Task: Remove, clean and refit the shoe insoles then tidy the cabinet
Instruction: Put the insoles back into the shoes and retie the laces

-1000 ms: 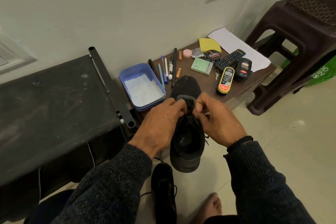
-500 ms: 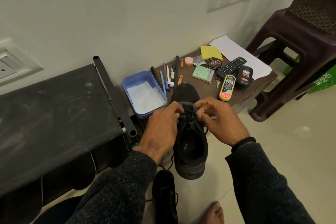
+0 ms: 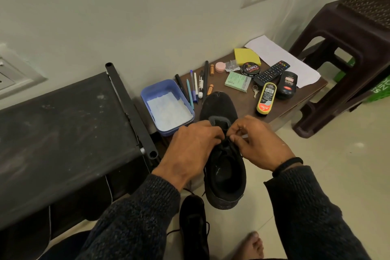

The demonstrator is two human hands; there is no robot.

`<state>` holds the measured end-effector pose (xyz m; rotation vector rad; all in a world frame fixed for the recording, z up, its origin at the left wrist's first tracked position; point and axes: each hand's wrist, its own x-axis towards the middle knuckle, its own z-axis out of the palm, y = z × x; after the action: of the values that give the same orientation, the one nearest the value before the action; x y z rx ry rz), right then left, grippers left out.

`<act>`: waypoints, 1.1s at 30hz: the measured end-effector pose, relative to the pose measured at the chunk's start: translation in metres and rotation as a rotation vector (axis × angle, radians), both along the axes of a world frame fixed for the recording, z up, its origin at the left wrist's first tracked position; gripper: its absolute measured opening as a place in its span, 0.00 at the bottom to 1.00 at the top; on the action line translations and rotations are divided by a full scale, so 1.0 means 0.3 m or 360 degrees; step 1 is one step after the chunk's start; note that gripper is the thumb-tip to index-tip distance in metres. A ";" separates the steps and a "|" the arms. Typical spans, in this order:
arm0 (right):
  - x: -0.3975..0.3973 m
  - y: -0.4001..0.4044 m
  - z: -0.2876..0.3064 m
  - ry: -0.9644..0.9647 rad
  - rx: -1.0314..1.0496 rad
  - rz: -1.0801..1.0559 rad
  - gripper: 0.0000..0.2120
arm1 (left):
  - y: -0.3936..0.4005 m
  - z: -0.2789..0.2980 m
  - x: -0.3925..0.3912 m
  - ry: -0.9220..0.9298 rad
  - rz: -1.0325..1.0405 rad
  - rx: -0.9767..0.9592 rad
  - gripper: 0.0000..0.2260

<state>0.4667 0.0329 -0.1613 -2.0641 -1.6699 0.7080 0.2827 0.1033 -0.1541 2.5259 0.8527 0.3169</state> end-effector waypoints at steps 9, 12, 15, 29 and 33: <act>-0.011 0.008 -0.030 0.0128 0.0132 -0.0176 0.07 | 0.022 -0.058 0.024 -0.0021 0.0181 0.0080 0.10; -0.008 0.010 -0.037 0.0164 0.0116 -0.0190 0.08 | 0.029 -0.060 0.030 -0.0027 0.0288 0.0012 0.05; -0.009 0.019 -0.037 0.0138 0.0147 -0.0194 0.11 | 0.047 -0.041 0.026 -0.0050 0.0378 -0.0071 0.07; -0.055 0.043 -0.060 -0.0260 0.0248 -0.0117 0.05 | 0.087 -0.084 0.056 0.0127 0.0148 0.0022 0.03; -0.050 0.039 -0.059 -0.0141 0.0249 -0.0246 0.05 | 0.071 -0.092 0.055 -0.0008 0.0182 -0.0058 0.05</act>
<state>0.4516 0.0446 -0.1789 -2.1114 -1.5384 0.4280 0.2991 0.1245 -0.1816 2.4469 0.9946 0.3410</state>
